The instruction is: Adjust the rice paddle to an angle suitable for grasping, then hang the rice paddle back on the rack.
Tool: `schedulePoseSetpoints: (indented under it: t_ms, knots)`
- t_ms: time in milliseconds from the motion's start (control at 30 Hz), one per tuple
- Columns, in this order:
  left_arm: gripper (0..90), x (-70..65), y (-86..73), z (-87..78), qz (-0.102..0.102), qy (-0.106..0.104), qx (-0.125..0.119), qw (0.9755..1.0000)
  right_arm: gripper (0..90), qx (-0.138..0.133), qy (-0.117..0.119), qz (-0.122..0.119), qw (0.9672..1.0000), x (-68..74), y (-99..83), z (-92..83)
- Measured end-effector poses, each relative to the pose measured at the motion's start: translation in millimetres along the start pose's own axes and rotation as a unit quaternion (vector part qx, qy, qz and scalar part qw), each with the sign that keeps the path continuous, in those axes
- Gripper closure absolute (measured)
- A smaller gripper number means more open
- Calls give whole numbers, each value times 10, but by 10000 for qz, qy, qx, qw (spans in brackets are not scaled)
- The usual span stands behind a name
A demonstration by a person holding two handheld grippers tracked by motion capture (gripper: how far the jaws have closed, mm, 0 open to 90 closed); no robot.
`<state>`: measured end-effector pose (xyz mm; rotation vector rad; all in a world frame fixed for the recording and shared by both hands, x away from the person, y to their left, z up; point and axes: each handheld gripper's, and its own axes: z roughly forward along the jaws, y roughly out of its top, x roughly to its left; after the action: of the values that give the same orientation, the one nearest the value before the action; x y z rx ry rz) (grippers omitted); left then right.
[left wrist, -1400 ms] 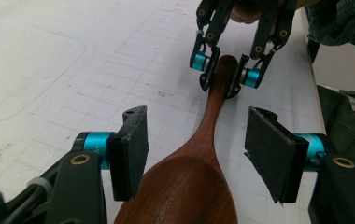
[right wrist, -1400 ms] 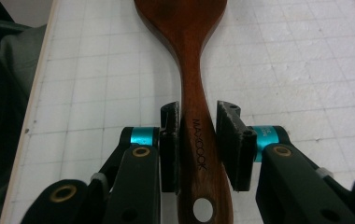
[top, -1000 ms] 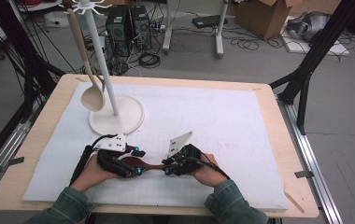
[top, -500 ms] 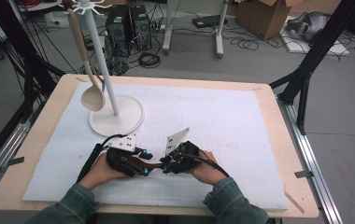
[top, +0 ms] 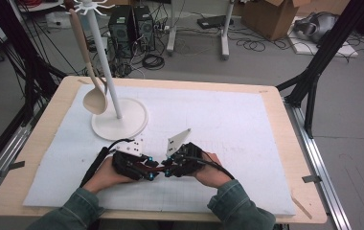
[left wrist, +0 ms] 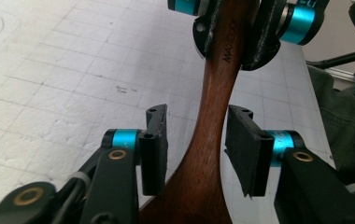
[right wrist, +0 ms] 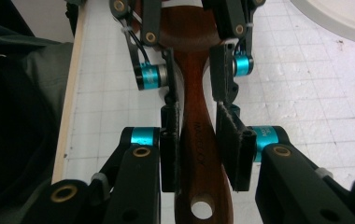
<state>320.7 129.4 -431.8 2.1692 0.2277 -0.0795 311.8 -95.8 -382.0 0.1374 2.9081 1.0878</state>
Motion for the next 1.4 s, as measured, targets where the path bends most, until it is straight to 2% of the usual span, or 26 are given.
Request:
schedulePoseSetpoints:
  t_ms: [233, 400, 533, 700, 933, 1067, 1200, 1400]
  knots:
    - [668, 1, -3, -7, 95, -38, 1, 9999, 715, 32, 41, -11, 10000, -2, 44, -2]
    - [726, -29, 1, -23, 243, -163, -45, 9996, 712, 25, 76, -63, 9999, -5, 69, -8]
    - [736, -30, 3, -33, 262, -176, -48, 9995, 696, -98, 149, 72, 9998, -22, 65, -22]
    - [742, -28, 1, -57, 240, -165, -84, 9995, 609, -297, 18, 318, 9991, -63, 32, -116]
    - [744, -18, 5, -116, 171, -91, -225, 9996, 483, -598, -81, 682, 9958, -91, -27, -252]
    - [745, -16, 7, -139, 145, -61, -264, 9995, 415, -799, -145, 892, 9927, -104, -50, -316]
    - [746, -18, 10, -166, 118, -34, -327, 9994, 371, -911, -218, 1057, 9900, -104, -70, -366]
    - [747, -10, 17, -227, 78, -1, -492, 9988, 361, -1067, -299, 1202, 9866, -100, -72, -408]
